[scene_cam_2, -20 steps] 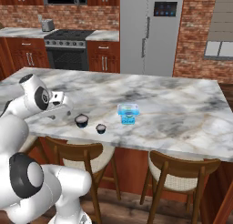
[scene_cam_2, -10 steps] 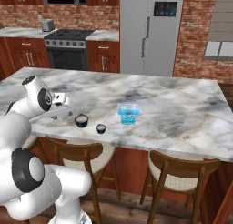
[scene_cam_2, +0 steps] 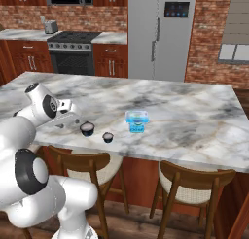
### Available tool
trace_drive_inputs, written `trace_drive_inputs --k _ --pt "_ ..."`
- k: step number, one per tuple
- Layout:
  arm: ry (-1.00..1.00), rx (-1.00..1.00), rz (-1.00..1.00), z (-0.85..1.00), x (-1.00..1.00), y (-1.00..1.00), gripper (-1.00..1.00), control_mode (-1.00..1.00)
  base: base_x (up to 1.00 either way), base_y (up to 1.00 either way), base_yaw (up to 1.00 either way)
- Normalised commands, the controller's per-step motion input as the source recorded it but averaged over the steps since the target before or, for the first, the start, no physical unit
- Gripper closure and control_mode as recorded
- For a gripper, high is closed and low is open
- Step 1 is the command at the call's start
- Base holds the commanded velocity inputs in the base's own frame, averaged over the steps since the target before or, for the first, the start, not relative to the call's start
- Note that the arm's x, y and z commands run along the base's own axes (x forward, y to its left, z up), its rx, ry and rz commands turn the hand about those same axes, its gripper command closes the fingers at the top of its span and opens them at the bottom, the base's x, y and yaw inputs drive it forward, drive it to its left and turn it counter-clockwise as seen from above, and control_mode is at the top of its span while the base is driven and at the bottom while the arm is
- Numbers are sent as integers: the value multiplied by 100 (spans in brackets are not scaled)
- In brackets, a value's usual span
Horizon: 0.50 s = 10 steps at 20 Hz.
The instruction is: Stack the yogurt containers by placing the smaller containers on top of the larger containers.
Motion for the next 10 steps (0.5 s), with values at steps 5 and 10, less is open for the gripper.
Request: trace_drive_inputs --k 5,10 --pt "1 0 0 -12 25 0 -100 -100 0 0 0" --pt "2 0 0 -10 28 0 -100 -100 0 0 0"
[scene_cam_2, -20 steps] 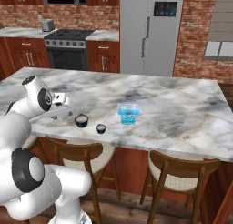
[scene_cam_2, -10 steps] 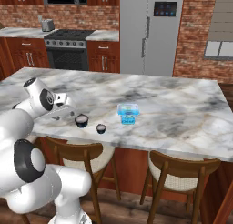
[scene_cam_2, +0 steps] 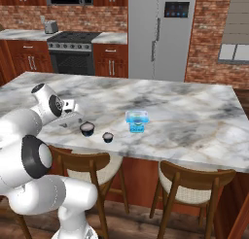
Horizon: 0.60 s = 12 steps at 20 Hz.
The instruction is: Stack the yogurt containers by placing the smaller containers on top of the larger containers.
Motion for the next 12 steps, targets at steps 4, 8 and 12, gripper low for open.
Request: trace_drive_inputs --k 4,8,12 --pt "0 0 0 -11 21 0 -100 -100 0 0 0" --pt "0 0 0 -9 19 0 -100 -100 0 0 0" --pt "0 0 0 -12 15 0 -100 -100 0 0 0"
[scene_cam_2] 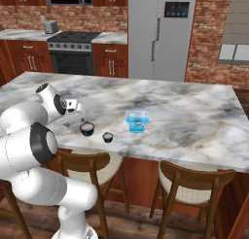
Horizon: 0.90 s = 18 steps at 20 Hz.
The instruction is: Stack the yogurt containers by placing the smaller containers on top of the larger containers.
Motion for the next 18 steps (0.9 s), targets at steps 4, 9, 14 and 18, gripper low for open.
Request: trace_drive_inputs --k 4,9,14,18 --pt "0 0 0 -17 15 0 -100 -100 0 0 0" --pt "1 0 0 -16 12 0 -100 -100 0 0 0" --pt "0 0 0 -17 8 0 -100 -100 0 0 0" --pt "0 0 -1 -16 5 0 -100 -100 0 0 0"
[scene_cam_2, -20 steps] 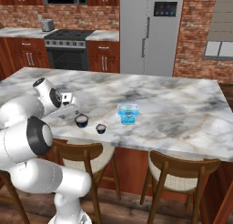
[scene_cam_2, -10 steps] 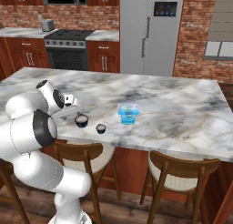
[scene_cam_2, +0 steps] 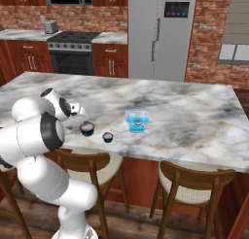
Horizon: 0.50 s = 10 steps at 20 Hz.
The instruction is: Stack the yogurt containers by placing the smaller containers on top of the larger containers.
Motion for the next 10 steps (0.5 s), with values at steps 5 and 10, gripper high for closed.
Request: trace_drive_inputs --k 5,10 --pt "0 0 0 -14 10 0 -100 -100 0 0 0" --pt "0 0 0 -13 13 0 -100 -100 0 0 0"
